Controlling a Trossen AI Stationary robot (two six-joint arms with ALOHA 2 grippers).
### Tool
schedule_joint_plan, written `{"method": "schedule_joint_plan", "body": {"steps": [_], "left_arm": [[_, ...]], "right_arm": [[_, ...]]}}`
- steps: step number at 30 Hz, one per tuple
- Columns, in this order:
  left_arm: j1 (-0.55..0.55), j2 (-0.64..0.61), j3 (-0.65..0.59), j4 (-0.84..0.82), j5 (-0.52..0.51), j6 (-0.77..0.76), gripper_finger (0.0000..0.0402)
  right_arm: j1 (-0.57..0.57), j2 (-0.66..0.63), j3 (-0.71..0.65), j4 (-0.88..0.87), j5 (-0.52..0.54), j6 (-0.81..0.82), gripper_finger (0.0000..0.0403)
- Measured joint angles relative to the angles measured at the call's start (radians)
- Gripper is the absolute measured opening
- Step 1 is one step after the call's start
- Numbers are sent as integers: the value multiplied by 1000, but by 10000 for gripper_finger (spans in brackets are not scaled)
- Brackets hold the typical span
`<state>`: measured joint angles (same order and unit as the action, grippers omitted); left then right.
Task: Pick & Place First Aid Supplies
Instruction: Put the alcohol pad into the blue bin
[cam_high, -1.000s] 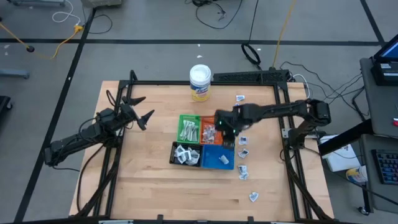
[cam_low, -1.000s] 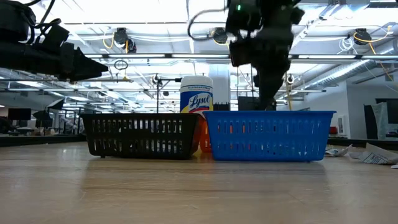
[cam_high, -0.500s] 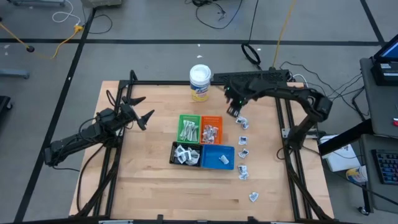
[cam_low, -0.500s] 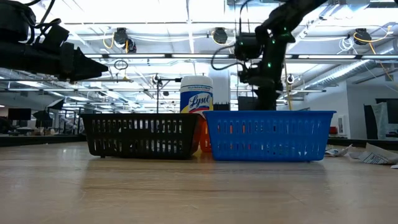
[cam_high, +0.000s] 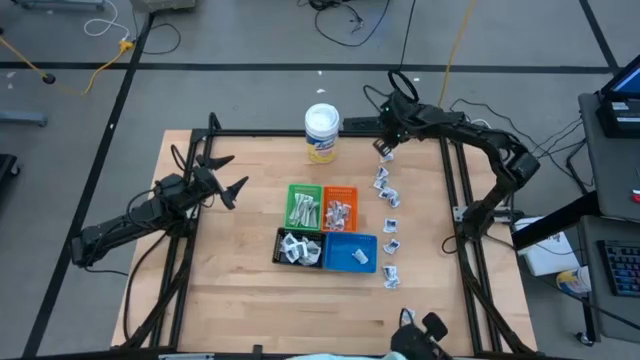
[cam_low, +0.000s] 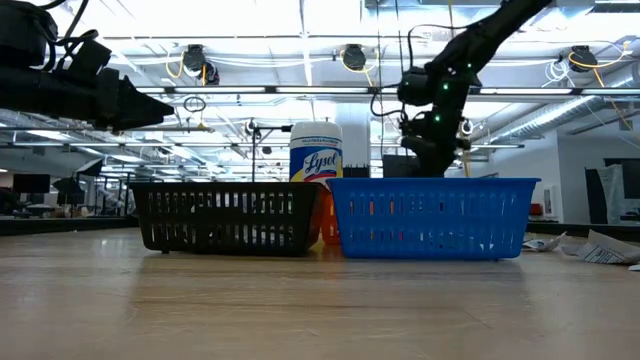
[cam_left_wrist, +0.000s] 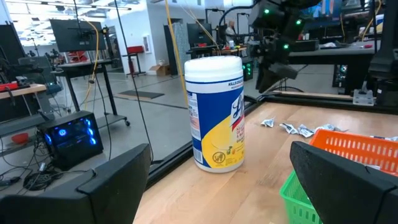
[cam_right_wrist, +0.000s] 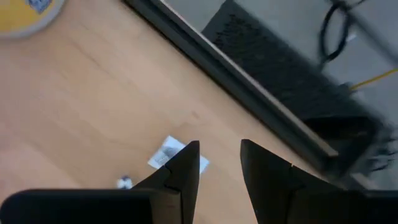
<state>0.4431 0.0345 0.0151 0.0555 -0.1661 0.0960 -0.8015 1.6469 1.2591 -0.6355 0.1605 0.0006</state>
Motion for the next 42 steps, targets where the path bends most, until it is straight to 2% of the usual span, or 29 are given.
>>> {"method": "schedule_joint_plan", "body": {"steps": [5,15,29,33,38,42], "left_arm": [[0,0,0,0,0,0,392],[0,0,0,0,0,0,392],[0,0,0,0,0,0,392],[0,0,0,0,0,0,392],[0,0,0,0,0,0,392],[0,0,0,0,0,0,392]], "right_arm": [[-27,48,-1,3,-112,109,111],[-26,161,-1,12,-111,199,112],[-2,262,2,-31,-119,224,111],[-3,262,2,-38,-135,224,85],[-2,262,2,-62,-140,221,11],[-2,259,2,-67,-140,225,4]]}}
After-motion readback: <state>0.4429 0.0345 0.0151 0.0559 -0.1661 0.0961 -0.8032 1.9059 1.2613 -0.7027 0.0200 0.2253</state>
